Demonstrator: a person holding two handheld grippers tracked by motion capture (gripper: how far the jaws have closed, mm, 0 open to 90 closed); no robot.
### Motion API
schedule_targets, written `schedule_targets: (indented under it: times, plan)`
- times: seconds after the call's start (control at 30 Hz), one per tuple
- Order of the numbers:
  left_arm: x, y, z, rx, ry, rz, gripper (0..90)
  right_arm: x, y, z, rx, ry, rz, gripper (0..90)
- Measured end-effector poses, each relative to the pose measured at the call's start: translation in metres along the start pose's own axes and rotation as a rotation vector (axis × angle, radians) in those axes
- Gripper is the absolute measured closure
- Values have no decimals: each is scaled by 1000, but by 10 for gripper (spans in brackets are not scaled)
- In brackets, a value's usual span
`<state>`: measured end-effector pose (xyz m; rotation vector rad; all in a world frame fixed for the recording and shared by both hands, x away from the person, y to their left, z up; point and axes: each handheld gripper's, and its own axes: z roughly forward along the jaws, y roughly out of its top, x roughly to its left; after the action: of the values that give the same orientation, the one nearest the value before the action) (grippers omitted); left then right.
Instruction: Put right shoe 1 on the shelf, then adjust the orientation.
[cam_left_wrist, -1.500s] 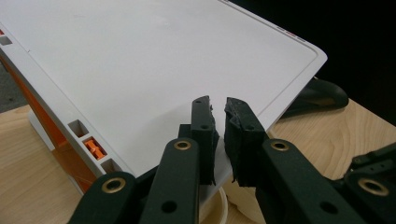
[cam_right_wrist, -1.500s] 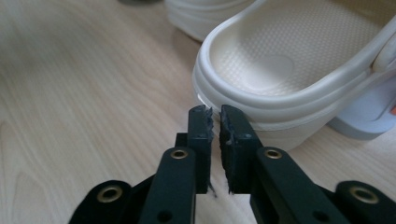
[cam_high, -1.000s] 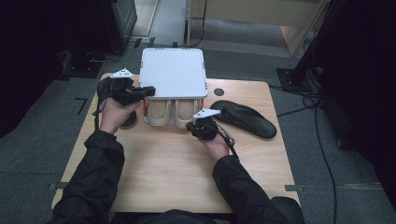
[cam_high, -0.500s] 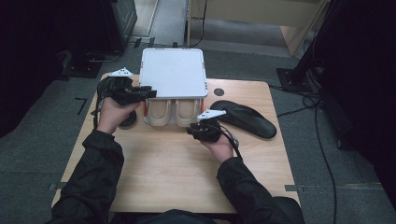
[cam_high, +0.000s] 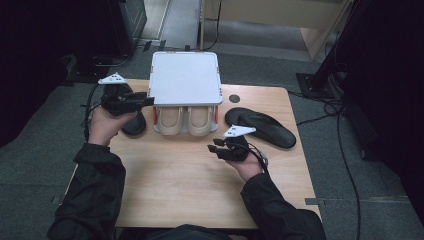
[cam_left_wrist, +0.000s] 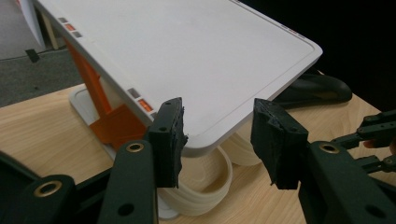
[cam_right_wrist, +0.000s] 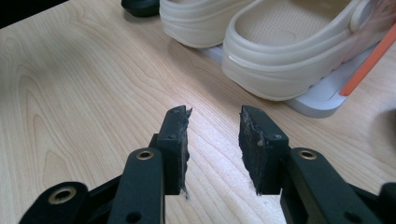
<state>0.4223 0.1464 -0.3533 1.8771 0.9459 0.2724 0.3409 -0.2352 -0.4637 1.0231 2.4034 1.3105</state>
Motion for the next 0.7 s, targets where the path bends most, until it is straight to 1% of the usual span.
schedule_targets:
  times: [0.03, 0.1, 0.17, 0.3, 0.43, 0.53, 0.57, 0.6, 0.63, 0.7]
  plan:
    - [0, 0, 0, 0, 0, 0, 540, 0, 0, 0, 0, 0, 0, 624]
    - [3, -4, -6, -8, 13, -15, 540, -1, -1, -1, -5, 3, -6, 620]
    - [4, -6, -9, -9, 22, -18, 539, -3, -1, -1, -1, -2, -13, 621]
    - [8, -13, -14, -7, 41, -26, 537, -6, -1, 1, -14, -3, -7, 621]
    - [13, -22, -14, 3, 60, -28, 536, -8, 2, 2, -17, 1, 3, 622]
    - [19, -29, -13, 11, 57, -48, 538, -9, 2, 4, -15, 7, 13, 623]
    - [19, -29, -13, 11, 57, -48, 539, -10, 2, 4, -12, 4, 16, 622]
    - [25, -34, -11, 12, 58, -62, 539, -10, 2, 4, -9, 2, 16, 623]
    - [27, -36, -11, 12, 58, -67, 539, -10, 2, 4, -8, 4, 15, 623]
    - [32, -41, -10, 8, 76, -75, 547, -10, 2, 4, -6, 3, 17, 622]
